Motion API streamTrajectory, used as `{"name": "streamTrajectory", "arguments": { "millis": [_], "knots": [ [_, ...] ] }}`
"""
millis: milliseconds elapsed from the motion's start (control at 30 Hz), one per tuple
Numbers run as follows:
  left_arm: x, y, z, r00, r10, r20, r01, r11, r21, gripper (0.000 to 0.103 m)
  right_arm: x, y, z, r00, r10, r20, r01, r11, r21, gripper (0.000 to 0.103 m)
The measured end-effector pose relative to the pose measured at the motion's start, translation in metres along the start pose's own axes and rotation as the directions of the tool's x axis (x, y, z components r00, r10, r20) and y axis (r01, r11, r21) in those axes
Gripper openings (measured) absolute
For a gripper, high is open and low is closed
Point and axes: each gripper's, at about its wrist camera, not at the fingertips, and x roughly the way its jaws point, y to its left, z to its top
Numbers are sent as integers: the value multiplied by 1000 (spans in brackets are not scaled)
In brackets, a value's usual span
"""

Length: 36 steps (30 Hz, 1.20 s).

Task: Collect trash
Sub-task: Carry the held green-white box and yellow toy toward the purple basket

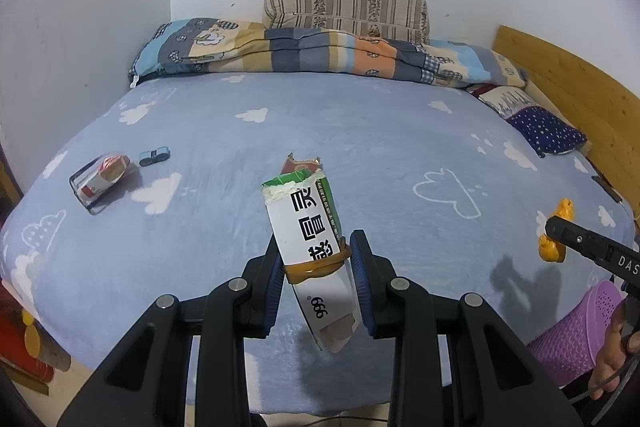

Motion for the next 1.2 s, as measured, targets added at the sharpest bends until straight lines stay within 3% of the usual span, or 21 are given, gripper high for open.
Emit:
{"name": "streamTrajectory", "arguments": {
  "millis": [700,1200],
  "knots": [
    [9,-22,0,998,-59,-16,60,995,74,31,10,-2,3,996,75,-39,-75,997,-1,30],
    [20,-37,-3,999,-34,-24,37,991,125,31,18,1,5,995,88,-56,-89,996,-15,30]
  ]
}}
